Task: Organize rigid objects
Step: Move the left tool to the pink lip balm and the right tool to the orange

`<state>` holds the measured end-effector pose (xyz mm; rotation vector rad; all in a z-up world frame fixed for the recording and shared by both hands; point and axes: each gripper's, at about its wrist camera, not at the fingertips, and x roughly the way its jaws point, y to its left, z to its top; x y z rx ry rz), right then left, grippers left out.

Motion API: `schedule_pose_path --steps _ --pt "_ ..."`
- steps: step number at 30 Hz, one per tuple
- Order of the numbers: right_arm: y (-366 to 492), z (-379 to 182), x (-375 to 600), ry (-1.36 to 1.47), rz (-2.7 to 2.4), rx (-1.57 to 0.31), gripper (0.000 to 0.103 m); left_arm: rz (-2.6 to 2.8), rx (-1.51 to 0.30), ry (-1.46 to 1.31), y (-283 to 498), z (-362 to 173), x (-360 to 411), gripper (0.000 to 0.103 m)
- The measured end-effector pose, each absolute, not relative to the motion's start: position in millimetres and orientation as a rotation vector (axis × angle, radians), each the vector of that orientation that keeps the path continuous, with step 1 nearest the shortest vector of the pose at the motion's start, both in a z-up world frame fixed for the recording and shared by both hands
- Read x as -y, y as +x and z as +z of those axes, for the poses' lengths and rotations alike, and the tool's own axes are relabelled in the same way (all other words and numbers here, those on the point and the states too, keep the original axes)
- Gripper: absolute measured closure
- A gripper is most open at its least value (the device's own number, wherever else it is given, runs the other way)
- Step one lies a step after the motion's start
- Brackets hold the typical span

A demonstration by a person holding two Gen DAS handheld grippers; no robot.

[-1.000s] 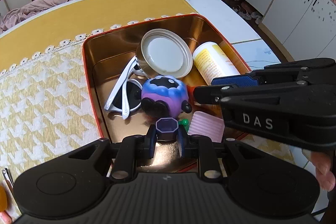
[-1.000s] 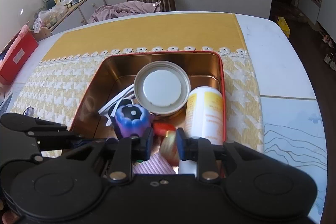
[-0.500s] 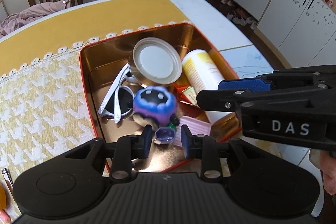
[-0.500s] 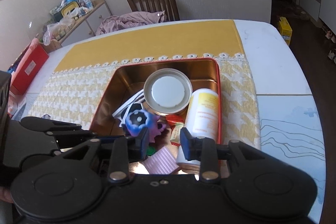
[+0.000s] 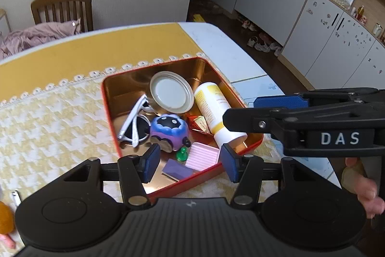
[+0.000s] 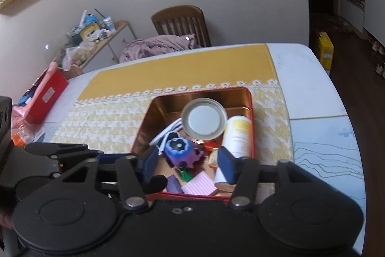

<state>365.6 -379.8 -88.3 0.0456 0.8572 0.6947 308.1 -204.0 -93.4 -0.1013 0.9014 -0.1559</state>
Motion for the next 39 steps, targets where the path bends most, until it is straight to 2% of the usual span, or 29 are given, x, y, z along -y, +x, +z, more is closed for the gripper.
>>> schedule_pose_path --steps 3,6,8,16,21,39 --pt "355.5 -82.9 380.4 0.029 0.711 -0.829 0.037 -0.137 -0.871 -0.079 293.6 -85.5 196.6 0.048" --pt "345.9 -78.2 380.1 0.024 0.722 -0.811 0.028 -0.115 -0.846 -0.065 279.4 -80.4 185.2 0.048" --pt "340.5 -75.7 378.8 0.02 0.734 -0.801 0.027 -0.096 -0.832 -0.065 269.4 -78.3 174.9 0.046" --pt "309.6 -71.4 353.1 -0.062 0.776 -0.722 0.01 -0.021 -0.79 -0.077 234.0 -73.9 129.9 0.026" --pt "293.8 -71.1 328.9 -0.069 0.805 -0.705 0.001 0.011 -0.764 -0.067 213.3 -72.4 101.3 0.021" --pt "260.7 -87.1 213.1 -0.095 0.847 -0.781 0.0 0.123 -0.77 -0.092 155.5 -96.0 -17.1 0.019"
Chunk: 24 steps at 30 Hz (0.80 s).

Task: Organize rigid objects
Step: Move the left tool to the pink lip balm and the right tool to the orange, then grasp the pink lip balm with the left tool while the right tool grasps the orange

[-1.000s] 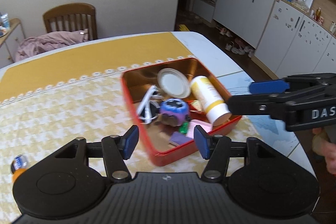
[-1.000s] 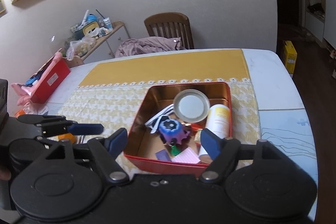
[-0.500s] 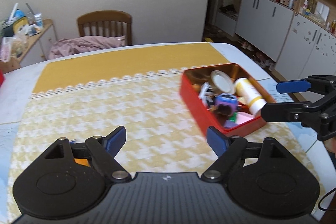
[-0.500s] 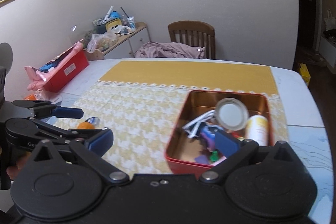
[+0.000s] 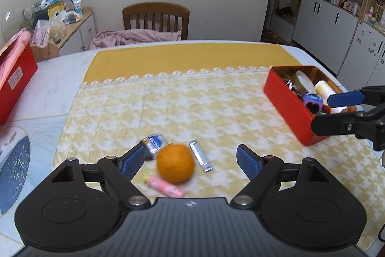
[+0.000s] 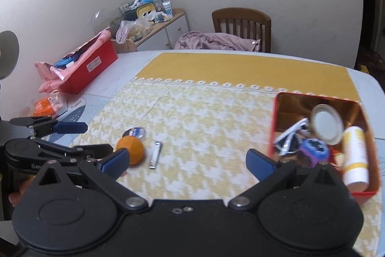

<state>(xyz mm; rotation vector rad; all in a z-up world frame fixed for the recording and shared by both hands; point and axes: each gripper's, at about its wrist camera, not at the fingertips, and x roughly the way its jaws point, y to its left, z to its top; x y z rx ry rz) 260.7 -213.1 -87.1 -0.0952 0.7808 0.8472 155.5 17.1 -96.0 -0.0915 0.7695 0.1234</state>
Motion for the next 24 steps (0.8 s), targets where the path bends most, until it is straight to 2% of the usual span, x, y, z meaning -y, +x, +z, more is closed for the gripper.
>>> schedule_pose_path --steps 16,24 --pt "247.4 -114.0 119.0 -0.13 0.84 -0.885 0.0 -0.017 -0.861 -0.076 152.7 -150.3 -60.2 0.019" --pt "253.7 -134.8 75.3 -0.184 0.824 -0.974 0.002 -0.049 -0.853 0.045 160.9 -172.1 -55.6 0.019"
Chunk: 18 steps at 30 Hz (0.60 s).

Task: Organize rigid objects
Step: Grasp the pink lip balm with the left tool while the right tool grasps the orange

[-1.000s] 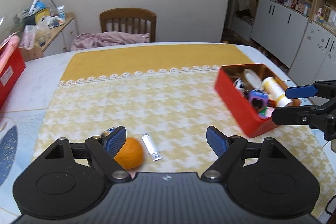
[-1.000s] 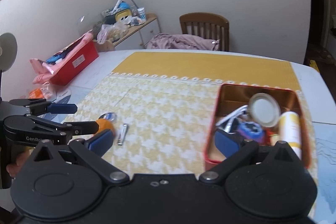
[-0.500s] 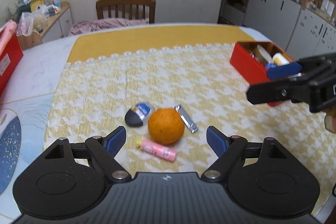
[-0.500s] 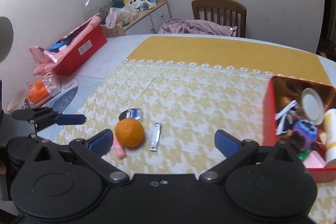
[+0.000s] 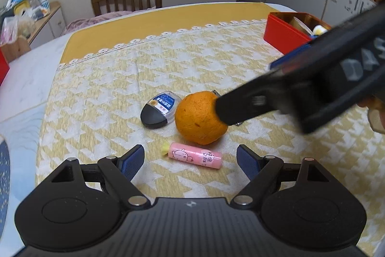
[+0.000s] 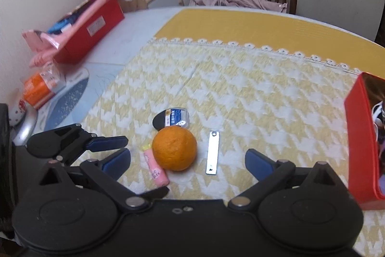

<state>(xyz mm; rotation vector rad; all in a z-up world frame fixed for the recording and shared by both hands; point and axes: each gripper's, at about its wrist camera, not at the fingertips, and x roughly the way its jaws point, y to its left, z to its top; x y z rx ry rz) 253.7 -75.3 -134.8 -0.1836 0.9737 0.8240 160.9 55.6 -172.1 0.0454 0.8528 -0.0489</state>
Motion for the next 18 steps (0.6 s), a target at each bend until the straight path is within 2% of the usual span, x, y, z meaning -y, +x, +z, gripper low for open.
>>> schedule_pose_path --steps 8,13,18 --pt "258.5 -150.8 47.8 -0.239 0.814 -1.017 0.013 -0.101 -0.843 0.094 165.0 -184.1 -51.6 0.019" --pt "261.5 -158.2 41.0 -0.257 0.81 -1.036 0.025 -0.116 -0.847 0.096 169.3 -188.9 -54.6 0.019" --pt "264.2 -161.6 34.7 -0.254 0.817 -1.045 0.031 -0.113 -0.847 0.067 172.2 -190.8 -59.6 0.02"
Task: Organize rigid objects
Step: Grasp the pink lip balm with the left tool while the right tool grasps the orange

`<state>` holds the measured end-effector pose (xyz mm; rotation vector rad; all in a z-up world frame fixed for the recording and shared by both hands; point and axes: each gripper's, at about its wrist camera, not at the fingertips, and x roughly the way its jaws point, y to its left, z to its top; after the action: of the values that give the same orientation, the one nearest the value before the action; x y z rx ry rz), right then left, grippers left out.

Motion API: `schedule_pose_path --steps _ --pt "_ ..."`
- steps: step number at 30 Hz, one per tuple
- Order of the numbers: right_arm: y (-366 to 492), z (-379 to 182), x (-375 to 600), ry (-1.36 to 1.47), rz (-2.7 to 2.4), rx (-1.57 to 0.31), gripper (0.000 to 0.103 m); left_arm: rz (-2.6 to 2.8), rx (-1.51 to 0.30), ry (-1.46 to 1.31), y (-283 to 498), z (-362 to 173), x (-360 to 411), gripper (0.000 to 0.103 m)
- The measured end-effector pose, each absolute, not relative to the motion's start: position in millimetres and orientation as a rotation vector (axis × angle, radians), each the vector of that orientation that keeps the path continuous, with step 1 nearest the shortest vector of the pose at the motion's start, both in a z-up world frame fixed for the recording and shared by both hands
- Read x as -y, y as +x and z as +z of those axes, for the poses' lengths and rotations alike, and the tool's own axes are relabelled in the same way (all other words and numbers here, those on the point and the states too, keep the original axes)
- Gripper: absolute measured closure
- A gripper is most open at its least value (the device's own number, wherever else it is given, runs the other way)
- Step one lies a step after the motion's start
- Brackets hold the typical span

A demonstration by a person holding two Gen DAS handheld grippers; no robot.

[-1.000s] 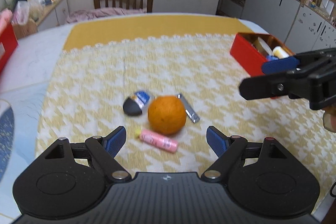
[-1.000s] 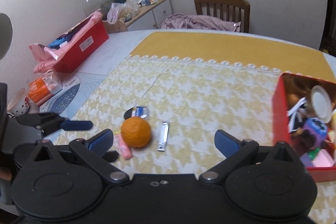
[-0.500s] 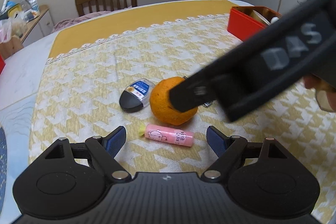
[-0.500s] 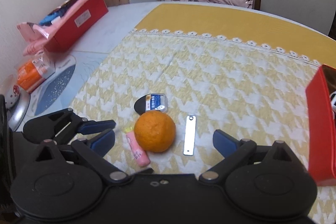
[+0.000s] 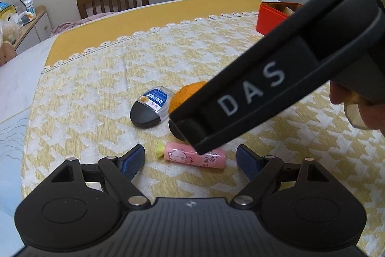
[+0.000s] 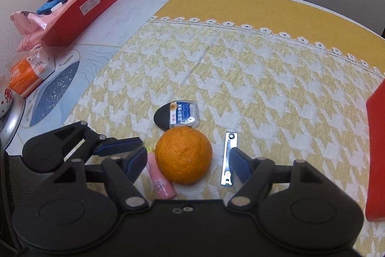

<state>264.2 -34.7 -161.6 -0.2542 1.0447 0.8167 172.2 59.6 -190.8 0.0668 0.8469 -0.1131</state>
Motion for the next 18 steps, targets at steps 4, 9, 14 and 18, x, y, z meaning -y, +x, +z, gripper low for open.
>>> schedule_pose_path --steps 4,9,14,18 --pt "264.2 -162.6 31.5 -0.251 0.823 -1.049 0.037 -0.123 -0.844 0.059 175.5 -192.8 -63.5 0.022" --pt "264.8 -165.1 30.0 -0.246 0.817 -1.06 0.046 -0.142 -0.832 0.069 173.5 -190.8 -63.8 0.037" --pt "264.2 -165.5 32.1 -0.235 0.808 -1.066 0.05 -0.128 -0.83 0.066 171.7 -190.2 -62.7 0.043" --pt "261.5 -164.6 34.8 -0.221 0.799 -1.061 0.05 -0.11 -0.834 0.071 169.1 -189.9 -60.5 0.044"
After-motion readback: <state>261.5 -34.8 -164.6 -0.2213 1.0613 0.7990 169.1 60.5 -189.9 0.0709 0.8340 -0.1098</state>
